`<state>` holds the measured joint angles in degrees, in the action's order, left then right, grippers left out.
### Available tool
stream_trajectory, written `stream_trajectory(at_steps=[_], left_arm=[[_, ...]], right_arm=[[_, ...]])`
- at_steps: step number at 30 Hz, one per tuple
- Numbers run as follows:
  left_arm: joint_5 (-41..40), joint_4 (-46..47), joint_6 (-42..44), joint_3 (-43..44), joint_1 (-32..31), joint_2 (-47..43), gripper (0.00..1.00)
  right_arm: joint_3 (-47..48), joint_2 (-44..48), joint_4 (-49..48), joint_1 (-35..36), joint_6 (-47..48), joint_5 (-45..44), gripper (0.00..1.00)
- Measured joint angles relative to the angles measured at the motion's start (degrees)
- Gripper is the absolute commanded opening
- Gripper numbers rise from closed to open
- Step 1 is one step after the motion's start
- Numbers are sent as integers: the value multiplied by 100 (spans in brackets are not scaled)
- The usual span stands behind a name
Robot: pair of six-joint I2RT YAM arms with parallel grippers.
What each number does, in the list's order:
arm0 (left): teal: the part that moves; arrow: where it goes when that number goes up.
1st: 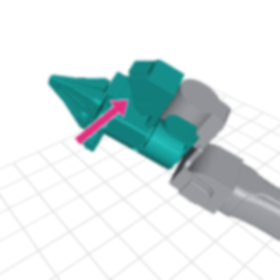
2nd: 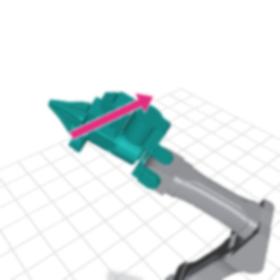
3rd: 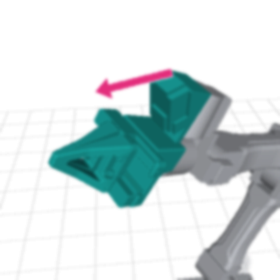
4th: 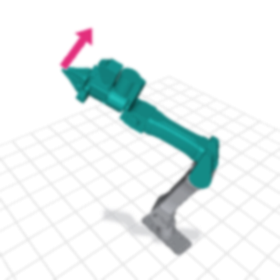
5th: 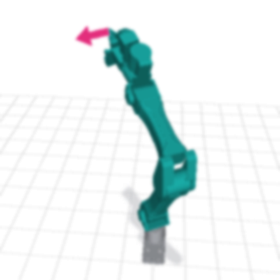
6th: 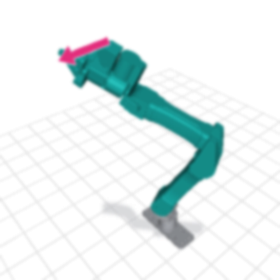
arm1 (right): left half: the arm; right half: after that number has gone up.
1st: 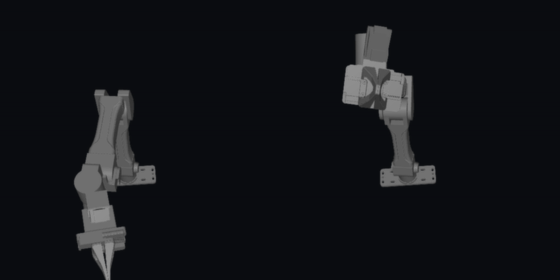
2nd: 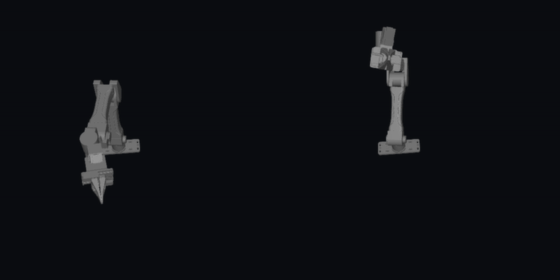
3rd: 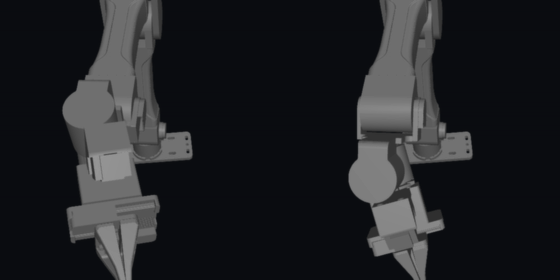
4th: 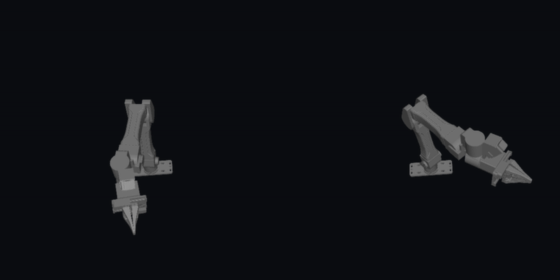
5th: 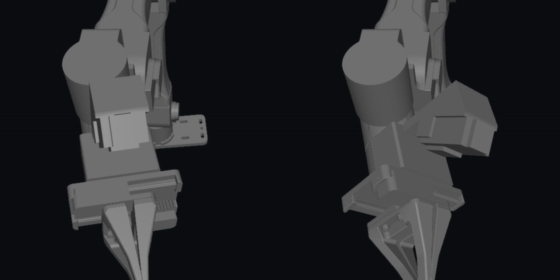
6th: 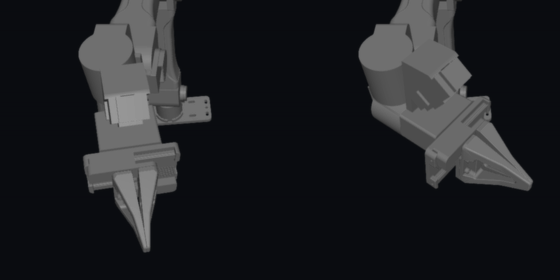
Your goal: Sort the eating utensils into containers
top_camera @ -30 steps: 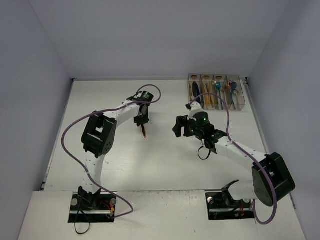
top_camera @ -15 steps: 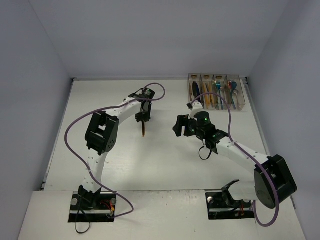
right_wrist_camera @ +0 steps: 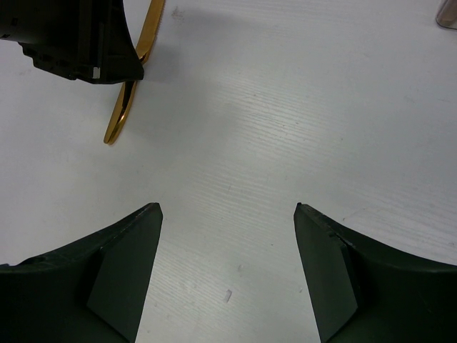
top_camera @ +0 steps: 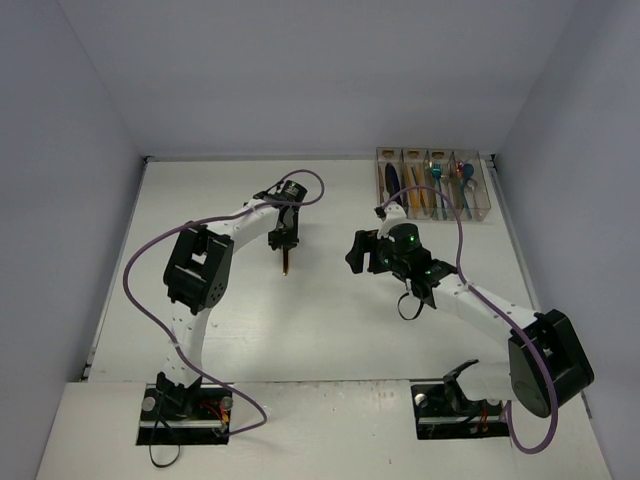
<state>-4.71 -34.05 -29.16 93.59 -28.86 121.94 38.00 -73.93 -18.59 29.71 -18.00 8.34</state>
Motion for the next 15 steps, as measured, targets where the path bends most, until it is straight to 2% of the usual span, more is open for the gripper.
stream_trajectory(at_steps=[6,15], left_arm=[[-20,-181,-143,246,0,146,2],[-102,-355,-296,490,0,297,0]], right_arm=[[0,0,0,0,0,0,72],[0,0,0,18,0,10,73]])
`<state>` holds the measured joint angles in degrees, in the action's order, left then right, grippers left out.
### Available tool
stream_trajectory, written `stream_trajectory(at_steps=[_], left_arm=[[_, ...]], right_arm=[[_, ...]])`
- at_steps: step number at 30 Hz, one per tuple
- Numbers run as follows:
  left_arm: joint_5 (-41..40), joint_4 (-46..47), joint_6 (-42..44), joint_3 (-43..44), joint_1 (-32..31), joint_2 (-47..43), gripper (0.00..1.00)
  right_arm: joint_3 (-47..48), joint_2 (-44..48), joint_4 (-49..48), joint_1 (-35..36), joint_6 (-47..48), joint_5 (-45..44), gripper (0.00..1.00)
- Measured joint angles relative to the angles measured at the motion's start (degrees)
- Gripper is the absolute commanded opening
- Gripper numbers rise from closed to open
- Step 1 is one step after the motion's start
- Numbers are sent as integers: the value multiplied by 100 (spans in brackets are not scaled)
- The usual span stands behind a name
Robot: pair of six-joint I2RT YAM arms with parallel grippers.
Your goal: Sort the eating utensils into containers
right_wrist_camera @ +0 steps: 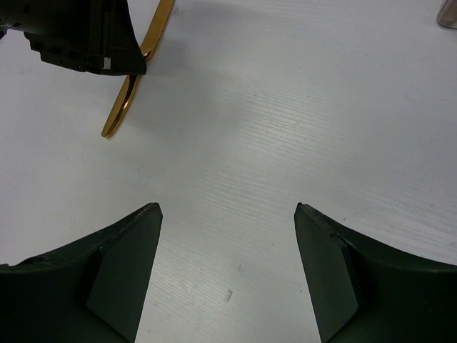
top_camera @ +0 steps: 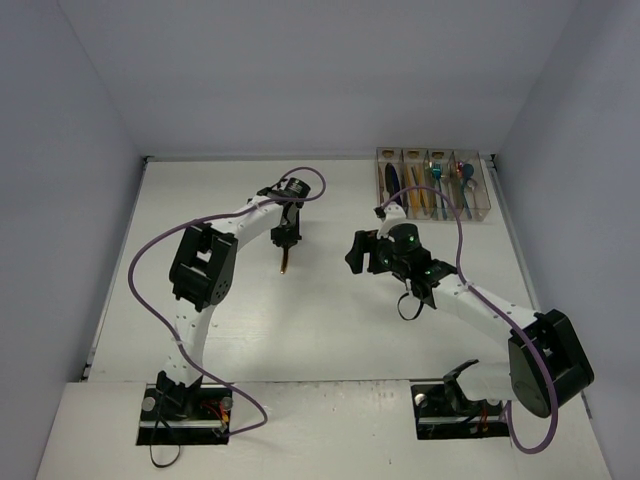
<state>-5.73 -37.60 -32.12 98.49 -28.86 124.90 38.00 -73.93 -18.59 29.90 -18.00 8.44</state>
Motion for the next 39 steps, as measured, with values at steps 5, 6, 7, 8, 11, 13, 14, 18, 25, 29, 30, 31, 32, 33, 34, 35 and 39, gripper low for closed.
stream_trajectory(at_steps=[5,6,7,8,11,13,14,18,25,29,30,31,32,33,34,35,39], left_arm=[[117,-11,-53,-2,0,-38,0],[210,-11,-87,-4,1,-56,0],[276,-13,-111,-6,3,-70,0],[364,5,-150,-23,4,-106,0],[704,111,-342,-184,1,-378,0],[923,225,-477,-318,-3,-665,0],[1034,296,-558,-387,-5,-833,0],[1445,809,-937,-764,-7,-1590,0],[1969,1608,-1536,-1337,-69,-2191,0],[2159,1914,-1770,-1607,-119,-2194,0],[2196,1967,-1816,-1671,-133,-2194,0],[2225,2011,-1851,-1721,-153,-2194,0],[2245,2058,-1891,-1765,-159,-2194,0],[2259,2124,-1921,-1806,-170,-2199,0],[2273,2195,-1948,-1847,-184,-2206,0],[2281,2246,-1968,-1882,-192,-2215,0],[2292,2413,-2035,-1991,-192,-2245,0]], right_arm=[[30,-67,11,199,3,118,79],[76,-109,17,270,0,152,80],[139,-150,16,340,0,190,81],[203,-188,13,426,1,223,81],[420,-301,-64,659,-8,273,81],[553,-380,-143,782,-29,301,82],[619,-429,-178,836,-43,313,82],[844,-692,-297,925,-106,327,81],[1154,-1154,-313,926,-131,292,78],[1366,-1349,-330,926,-135,256,68],[1416,-1397,-342,926,-138,240,65],[1460,-1444,-354,926,-140,223,60],[1496,-1491,-360,926,-138,197,56],[1527,-1536,-366,926,-137,176,53],[1557,-1579,-374,926,-136,158,47],[1583,-1623,-375,926,-139,126,45],[1628,-1773,-398,911,-151,33,35]])
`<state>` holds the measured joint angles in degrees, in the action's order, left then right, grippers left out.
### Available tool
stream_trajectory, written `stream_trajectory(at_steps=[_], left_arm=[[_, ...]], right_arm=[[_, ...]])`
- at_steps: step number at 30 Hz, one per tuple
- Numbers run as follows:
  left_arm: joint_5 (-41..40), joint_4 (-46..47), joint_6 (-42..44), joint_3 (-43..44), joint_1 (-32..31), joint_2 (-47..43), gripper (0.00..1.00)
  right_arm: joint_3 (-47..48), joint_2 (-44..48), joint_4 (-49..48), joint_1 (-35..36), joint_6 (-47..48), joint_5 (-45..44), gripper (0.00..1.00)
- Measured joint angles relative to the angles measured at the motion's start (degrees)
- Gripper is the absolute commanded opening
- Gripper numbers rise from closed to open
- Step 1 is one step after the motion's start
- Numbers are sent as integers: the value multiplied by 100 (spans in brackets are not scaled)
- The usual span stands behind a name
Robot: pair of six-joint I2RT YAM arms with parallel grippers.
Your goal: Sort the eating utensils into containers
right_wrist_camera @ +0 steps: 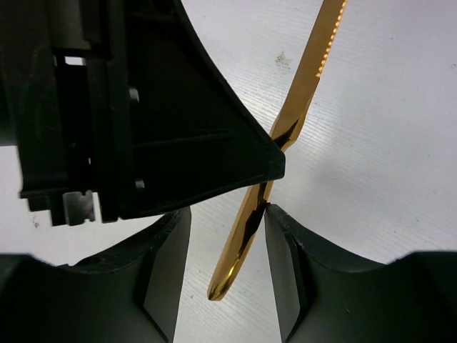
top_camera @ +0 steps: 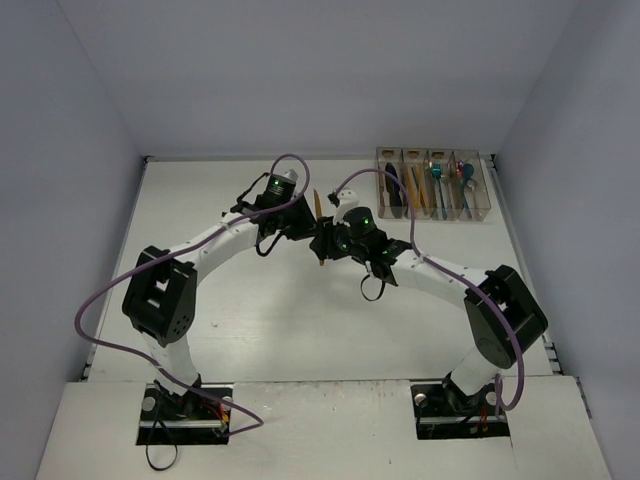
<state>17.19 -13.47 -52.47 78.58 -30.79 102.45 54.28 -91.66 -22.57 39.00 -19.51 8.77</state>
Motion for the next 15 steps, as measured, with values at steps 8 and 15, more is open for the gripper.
stream_trajectory(at_steps=[8,15], left_arm=[[20,157,-33,-61,2,-56,0],[40,225,-30,-106,13,-140,3]], right_arm=[[2,-81,4,4,-1,-209,13],[2,-94,60,-38,-17,-448,0]])
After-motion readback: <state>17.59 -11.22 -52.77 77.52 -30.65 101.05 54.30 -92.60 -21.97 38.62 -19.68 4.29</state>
